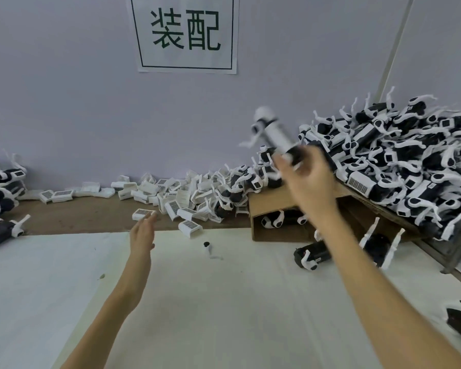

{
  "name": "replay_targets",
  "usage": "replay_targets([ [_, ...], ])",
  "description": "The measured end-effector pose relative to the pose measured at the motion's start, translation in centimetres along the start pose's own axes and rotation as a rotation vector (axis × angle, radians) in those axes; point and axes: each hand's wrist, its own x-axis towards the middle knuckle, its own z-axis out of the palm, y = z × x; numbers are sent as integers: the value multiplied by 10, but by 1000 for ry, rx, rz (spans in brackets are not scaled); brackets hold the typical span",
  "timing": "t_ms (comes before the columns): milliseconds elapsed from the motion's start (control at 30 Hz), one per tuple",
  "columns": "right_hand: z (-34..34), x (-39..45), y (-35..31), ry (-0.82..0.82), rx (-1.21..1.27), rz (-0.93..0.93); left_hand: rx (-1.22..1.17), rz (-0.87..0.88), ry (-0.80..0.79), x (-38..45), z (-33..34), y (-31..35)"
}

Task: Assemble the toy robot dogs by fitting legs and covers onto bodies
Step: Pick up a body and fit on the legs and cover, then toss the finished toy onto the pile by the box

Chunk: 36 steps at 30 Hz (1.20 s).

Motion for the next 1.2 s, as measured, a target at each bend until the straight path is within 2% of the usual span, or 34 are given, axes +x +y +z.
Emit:
replay_targets([
  [67, -33, 43, 4, 99, -61, 75, 89, -20, -65, -2, -2, -10],
  [133, -54, 66, 13, 63, -186, 227, 137, -39, -124, -3, -2, -16],
  [200, -56, 61, 21, 1, -361, 291, 199, -32, -181, -3, 2, -21],
  [267, -38, 33, 30, -44, -426, 204, 250, -20, -226, -5, 7, -24],
  [400, 27, -48, 38, -190, -372, -67, 402, 81, -281, -8, 15, -28],
  [533, 99, -114, 38, -532, -274, -89, 695, 229, -247, -9, 16, -34],
  [633, 138, -136, 36, -668, -297, -87, 844, 247, -178, -9, 11, -36],
  [733, 162, -143, 35, -684, -334, -45, 919, 159, -51, 3, -4, -39],
  [867, 173, -149, 39, -621, -333, -83, 1021, 29, 149, 42, -48, -36],
  [1067, 177, -154, 46, -620, -367, -98, 1571, -222, 300, 108, -163, -19],
  [1200, 180, -154, 48, -617, -407, -145, 1758, -452, 346, 128, -240, -21],
])
